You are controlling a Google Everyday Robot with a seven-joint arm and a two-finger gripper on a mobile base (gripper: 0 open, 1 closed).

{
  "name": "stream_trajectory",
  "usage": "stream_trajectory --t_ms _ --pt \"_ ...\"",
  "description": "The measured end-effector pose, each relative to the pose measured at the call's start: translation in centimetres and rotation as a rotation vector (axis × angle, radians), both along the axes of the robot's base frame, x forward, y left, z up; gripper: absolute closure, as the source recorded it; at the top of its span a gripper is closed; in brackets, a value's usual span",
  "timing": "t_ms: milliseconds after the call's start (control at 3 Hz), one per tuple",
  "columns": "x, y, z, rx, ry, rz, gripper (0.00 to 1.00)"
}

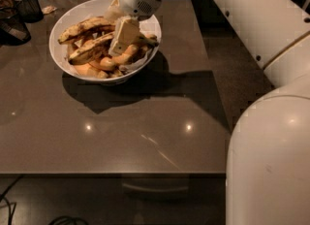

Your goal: Pick banana from white bowl

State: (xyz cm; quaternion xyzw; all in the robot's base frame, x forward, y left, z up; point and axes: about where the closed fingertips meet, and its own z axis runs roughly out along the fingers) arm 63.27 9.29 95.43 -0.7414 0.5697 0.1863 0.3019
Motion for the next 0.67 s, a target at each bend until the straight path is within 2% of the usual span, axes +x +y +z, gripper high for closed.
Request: stream_trajectory --t_ms 333,667 --pt "-0.02 -0.01 0.06 0.003 -0.001 0.001 0.27" --pt "-0.81 0.48 0.63 0.021 -0.009 0.034 0.25"
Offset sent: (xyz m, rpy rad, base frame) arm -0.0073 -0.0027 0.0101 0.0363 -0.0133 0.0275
